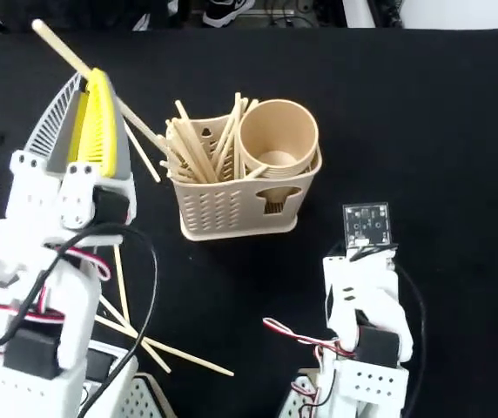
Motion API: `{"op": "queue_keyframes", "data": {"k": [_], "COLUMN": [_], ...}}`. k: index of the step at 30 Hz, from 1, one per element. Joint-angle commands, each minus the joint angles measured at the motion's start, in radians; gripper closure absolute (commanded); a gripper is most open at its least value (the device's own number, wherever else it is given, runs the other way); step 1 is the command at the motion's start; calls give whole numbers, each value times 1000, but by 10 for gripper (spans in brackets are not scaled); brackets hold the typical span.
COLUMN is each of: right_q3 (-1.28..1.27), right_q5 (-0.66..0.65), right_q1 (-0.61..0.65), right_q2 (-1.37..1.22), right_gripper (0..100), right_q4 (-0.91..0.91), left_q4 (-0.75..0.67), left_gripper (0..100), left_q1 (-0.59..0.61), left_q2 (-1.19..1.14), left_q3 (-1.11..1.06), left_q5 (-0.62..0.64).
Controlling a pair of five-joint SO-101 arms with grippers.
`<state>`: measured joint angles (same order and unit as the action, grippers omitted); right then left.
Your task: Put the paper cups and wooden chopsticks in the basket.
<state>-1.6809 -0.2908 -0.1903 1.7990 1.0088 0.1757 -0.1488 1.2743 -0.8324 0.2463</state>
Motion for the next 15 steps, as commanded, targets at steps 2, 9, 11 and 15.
{"op": "queue_keyframes", "data": {"k": [2, 9, 11, 15], "right_q3": [1, 1, 1, 1], "right_q5": [-3, -3, -5, -5], "right_q1": [14, 14, 14, 14], "right_q2": [73, 73, 73, 73], "right_gripper": [984, 984, 984, 984], "right_q4": [6, 6, 6, 6], "left_q4": [-71, -213, -210, -196], "left_gripper": [971, 971, 971, 953], "left_q1": [-25, -21, -33, -38], "left_q2": [-137, -304, -311, -310], "left_q3": [-41, -96, -105, -137], "left_q5": [-55, -54, -54, -61]}}
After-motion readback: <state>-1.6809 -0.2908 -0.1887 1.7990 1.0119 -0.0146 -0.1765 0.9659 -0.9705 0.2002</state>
